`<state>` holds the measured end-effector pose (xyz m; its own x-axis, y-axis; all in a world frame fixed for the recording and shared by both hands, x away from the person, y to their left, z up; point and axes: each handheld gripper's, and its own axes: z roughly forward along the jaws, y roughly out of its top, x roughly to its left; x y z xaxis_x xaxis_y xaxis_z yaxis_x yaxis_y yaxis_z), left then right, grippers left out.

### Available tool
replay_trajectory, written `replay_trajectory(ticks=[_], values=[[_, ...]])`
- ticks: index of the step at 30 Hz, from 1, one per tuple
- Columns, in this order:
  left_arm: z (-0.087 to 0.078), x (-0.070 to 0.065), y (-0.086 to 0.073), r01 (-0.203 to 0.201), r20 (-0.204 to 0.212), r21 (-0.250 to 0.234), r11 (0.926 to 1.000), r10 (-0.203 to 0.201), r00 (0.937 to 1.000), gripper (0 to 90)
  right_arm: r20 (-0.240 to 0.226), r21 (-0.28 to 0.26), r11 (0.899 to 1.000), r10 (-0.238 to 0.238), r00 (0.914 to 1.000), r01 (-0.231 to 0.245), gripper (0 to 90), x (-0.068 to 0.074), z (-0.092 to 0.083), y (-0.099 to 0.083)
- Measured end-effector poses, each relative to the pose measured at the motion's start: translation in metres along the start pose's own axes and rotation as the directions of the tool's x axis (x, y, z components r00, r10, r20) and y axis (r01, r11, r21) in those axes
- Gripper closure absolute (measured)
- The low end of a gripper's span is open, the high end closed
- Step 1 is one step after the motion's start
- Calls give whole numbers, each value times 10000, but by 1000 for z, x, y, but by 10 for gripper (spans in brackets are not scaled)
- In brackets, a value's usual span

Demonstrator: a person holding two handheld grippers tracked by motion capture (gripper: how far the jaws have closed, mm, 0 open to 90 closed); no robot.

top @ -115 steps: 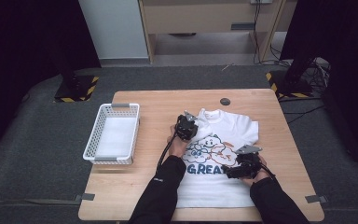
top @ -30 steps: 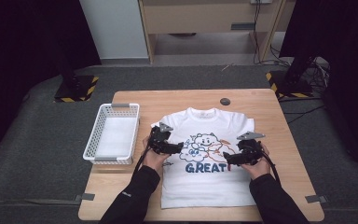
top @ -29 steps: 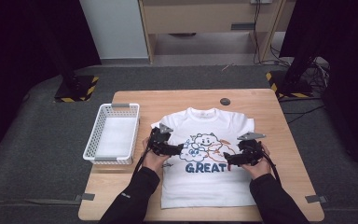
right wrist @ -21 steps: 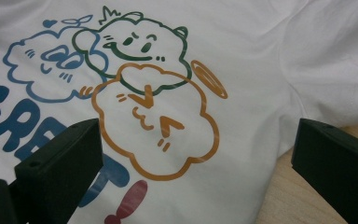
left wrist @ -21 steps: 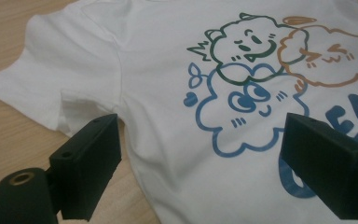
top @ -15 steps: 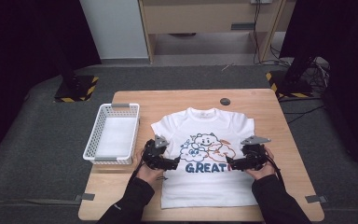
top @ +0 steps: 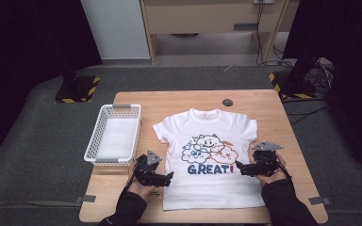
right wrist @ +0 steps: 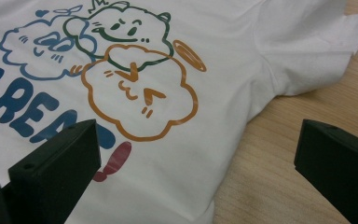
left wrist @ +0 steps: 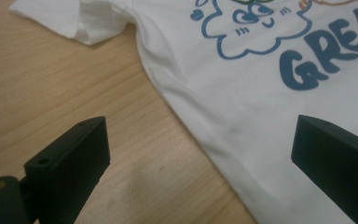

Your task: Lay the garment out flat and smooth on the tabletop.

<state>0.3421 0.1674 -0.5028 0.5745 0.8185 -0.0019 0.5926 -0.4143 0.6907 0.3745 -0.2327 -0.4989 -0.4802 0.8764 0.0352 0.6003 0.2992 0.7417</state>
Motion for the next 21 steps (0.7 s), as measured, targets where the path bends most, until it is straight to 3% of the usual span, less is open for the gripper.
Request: replay_trajectory(ticks=[4,11,15,21], values=[[-5,3,-10,12,-143,198,9998,-9,9999,30,154,-190,9998,25,9999,-22,6,-3,-1,-8],[-16,13,-29,273,-508,745,9969,-235,9984,20,398,300,9995,-117,9991,105,7,-10,-1,-19],[-24,21,-37,200,-766,755,9969,-142,9970,15,355,404,9992,-69,9993,55,9,-16,-4,-25],[-31,34,-54,278,-781,1217,9922,-183,9968,14,220,508,9986,115,9997,-126,12,-26,-9,-34]])
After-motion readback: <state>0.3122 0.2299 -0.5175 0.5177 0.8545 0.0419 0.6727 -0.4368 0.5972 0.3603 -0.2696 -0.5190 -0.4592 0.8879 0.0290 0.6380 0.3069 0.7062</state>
